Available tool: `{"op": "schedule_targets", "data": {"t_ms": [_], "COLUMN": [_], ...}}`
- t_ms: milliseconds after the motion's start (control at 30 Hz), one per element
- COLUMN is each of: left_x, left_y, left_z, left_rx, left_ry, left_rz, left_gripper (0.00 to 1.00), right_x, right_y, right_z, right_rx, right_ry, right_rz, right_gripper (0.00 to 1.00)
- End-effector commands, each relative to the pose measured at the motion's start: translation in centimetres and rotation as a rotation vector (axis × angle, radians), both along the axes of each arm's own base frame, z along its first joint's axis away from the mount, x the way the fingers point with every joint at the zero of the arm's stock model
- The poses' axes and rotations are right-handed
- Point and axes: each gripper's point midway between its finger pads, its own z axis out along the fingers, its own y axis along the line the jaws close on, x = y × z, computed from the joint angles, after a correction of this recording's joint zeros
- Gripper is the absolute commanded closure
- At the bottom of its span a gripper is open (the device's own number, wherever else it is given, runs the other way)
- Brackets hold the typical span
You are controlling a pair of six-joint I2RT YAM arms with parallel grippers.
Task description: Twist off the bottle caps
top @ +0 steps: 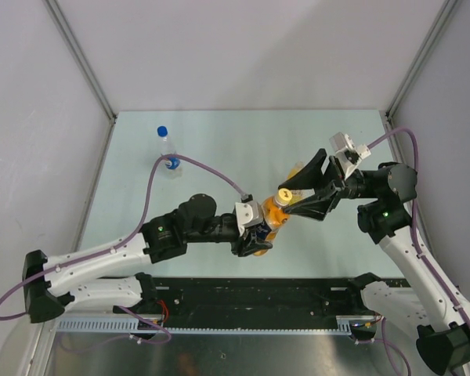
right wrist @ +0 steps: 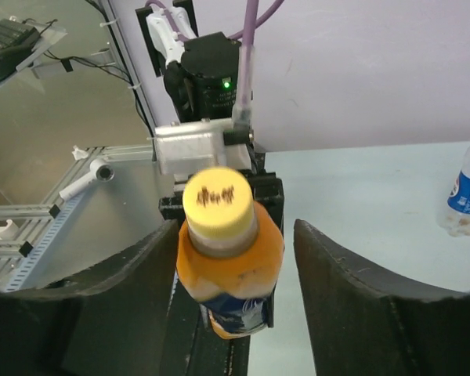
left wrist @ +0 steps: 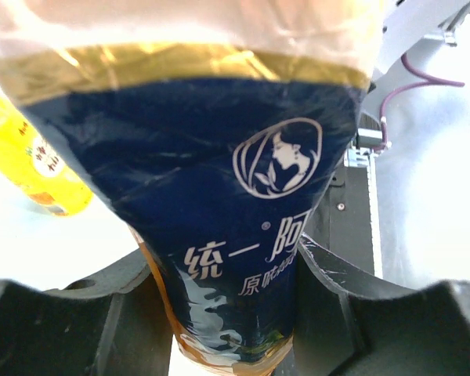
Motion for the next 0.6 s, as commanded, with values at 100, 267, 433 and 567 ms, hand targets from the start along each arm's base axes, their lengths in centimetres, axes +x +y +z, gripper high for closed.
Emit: {"op": "schedule_targets", "data": {"t_ms": [100,267,433,567], "left_x": [0.7,1.0,1.4,2.0], "left_y": [0.4,0.6,0.9,1.2], "left_z": [2.9,3.5,3.4,3.4], "left_rx": [-0.12,-0.149,-0.152,-0.153], "left_ry": [-0.058,-0.068,-0.071,-0.076], "left_rz": [0.03,0.045,0.067,0.103], "left_gripper": [1.0,1.0,1.0,1.0], "right_x": [0.1,0.4,0.7,1.2], "right_y": [-0.3,-0.4,-0.7,-1.1], "right_z": [0.6,0.7,0.9,1.2], "right_rx": [0.018,0.024,0.028,0.041], "right_ry": [-0.02,-0.014,-0.008,0.002], "right_rz": [-0.029,-0.046,-0.07,-0.109], "right_gripper": [0.12,0.01,0.01,0.01]}}
